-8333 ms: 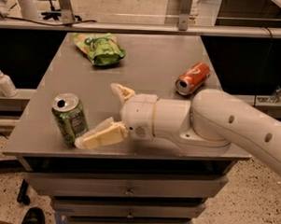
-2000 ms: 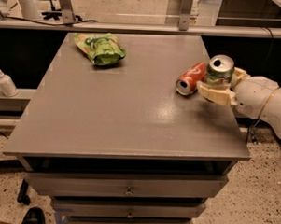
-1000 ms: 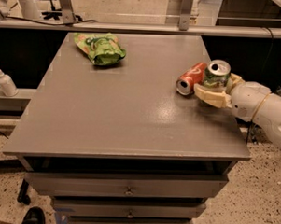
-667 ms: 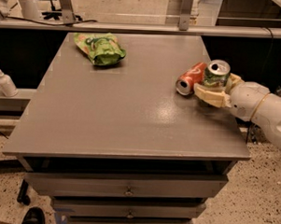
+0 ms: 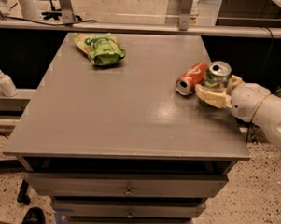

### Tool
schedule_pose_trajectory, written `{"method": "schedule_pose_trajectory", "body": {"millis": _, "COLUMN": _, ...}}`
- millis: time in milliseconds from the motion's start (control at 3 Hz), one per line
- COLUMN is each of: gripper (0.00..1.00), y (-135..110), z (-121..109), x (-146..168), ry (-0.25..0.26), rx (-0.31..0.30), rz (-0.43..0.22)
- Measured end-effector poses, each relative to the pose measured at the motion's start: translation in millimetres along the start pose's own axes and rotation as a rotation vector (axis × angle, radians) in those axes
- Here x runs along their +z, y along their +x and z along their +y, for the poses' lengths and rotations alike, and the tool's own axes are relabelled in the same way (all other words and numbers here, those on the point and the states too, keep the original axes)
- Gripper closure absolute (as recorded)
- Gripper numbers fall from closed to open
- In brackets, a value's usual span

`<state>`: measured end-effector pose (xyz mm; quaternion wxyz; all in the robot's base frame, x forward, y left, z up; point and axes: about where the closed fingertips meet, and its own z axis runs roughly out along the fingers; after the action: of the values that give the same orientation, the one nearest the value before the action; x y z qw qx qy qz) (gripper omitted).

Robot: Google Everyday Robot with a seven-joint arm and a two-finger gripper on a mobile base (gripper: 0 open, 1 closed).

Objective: Move green can near coke can

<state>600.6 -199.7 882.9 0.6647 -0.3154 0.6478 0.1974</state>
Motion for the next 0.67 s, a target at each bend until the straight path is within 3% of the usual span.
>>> {"method": "schedule_pose_trajectory", "body": {"millis": 667, "gripper": 0.13, "y": 5.2, "z": 0.6, "x": 0.4, "ry": 0.001, "rx": 0.012, "rz": 0.009}}
